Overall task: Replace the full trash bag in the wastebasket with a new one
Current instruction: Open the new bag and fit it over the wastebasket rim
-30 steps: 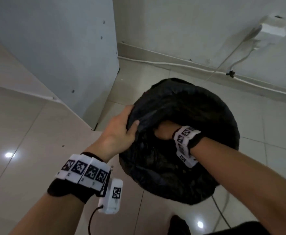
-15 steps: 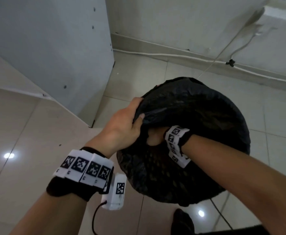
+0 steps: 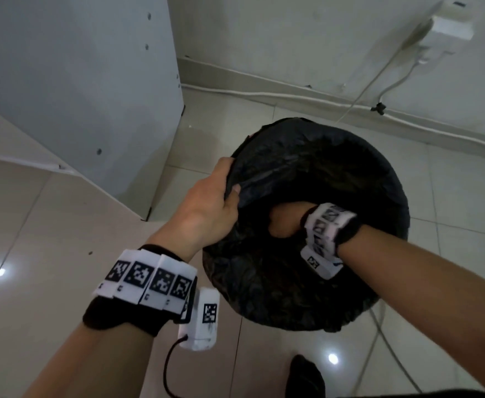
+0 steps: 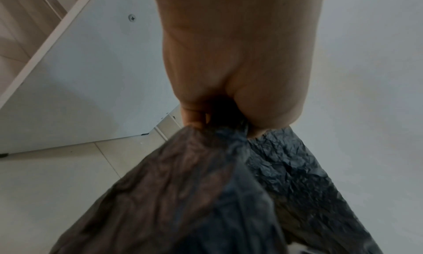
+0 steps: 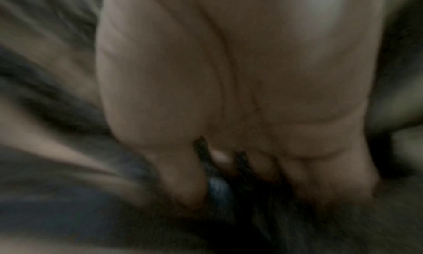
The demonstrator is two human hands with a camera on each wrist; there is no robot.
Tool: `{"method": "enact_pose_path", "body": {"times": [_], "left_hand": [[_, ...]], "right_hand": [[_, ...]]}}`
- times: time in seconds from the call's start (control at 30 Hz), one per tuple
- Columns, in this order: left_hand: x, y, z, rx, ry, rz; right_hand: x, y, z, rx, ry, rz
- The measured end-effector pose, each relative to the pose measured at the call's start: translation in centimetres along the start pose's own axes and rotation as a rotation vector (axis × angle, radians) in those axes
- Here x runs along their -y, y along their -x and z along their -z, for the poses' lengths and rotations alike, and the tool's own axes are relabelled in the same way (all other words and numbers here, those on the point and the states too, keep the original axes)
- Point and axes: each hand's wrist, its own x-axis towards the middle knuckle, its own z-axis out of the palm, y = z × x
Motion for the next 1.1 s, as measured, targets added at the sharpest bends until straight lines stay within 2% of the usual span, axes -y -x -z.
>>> {"method": "enact_pose_path", "body": {"times": [0.03,0.1,0.17,0.27,0.3,0.37,0.47,0.53,0.6,0.67,0.7,0.77,0.83,0.9,0.97,1.0,1.03,1.1], "left_hand": [[-0.1,0.0,0.1,0.003,0.003,0.006],[-0.3,-0.2,0.1,0.005,0.002,-0.004],[-0.7,-0.2,-0.1,0.015,-0.016,-0.033],[-1.3,-0.2,-0.4,0.034,-0.029,-0.038],[-1.3,-0.1,-0.4,0.033,-0.031,-0.035],[-1.2,-0.1,-0.2,0.018,-0.039,-0.025],[-0.3,-0.5,0.1,-0.074,-0.045,0.007],[0.5,-1.3,0.9,-0.138,0.011,0.112],[2.0,-2.5,2.2,-0.183,0.071,0.266],[3.5,-3.5,3.6,-0.214,0.149,0.362],[3.8,-4.0,4.1,-0.242,0.200,0.387],[3.8,-4.5,5.1,-0.277,0.348,0.407],[3.9,-4.3,5.4,-0.320,0.479,0.483],[5.5,-3.9,5.3,-0.399,0.513,0.518],[7.8,-3.6,4.3,-0.409,0.600,0.618],[8.9,-3.5,3.5,-0.378,0.670,0.700],[9.0,-2.8,2.9,-0.342,0.773,0.766],[9.6,-2.7,1.3,-0.245,0.919,0.840]], "right_hand": [[-0.2,0.8,1.2,-0.032,-0.038,0.000],[-0.5,2.2,3.7,-0.219,-0.087,0.013],[-1.0,1.5,4.8,-0.353,-0.013,-0.021],[-0.4,-0.2,4.0,-0.278,0.290,0.026],[0.0,-0.6,3.5,-0.258,0.277,0.033],[0.8,0.0,3.0,-0.195,-0.052,0.010],[0.6,3.4,5.8,-0.337,-0.396,0.040],[0.0,7.5,8.4,-0.443,-0.397,0.144],[-1.4,11.3,10.7,-0.551,-0.473,0.157],[-3.7,14.2,11.7,-0.742,-0.681,0.150],[-5.0,14.8,11.3,-0.840,-0.805,0.130],[-7.6,14.5,8.6,-0.990,-1.043,-0.018],[-9.0,12.1,3.6,-0.966,-1.286,-0.241],[-7.7,9.0,-1.8,-0.777,-1.547,-0.369],[-4.6,5.7,-6.0,-0.520,-1.854,-0.305],[-3.0,4.2,-7.2,-0.456,-2.018,-0.257],[-1.7,3.1,-8.0,-0.457,-2.176,-0.235],[-0.7,1.8,-8.6,-0.555,-2.472,-0.178]]}}
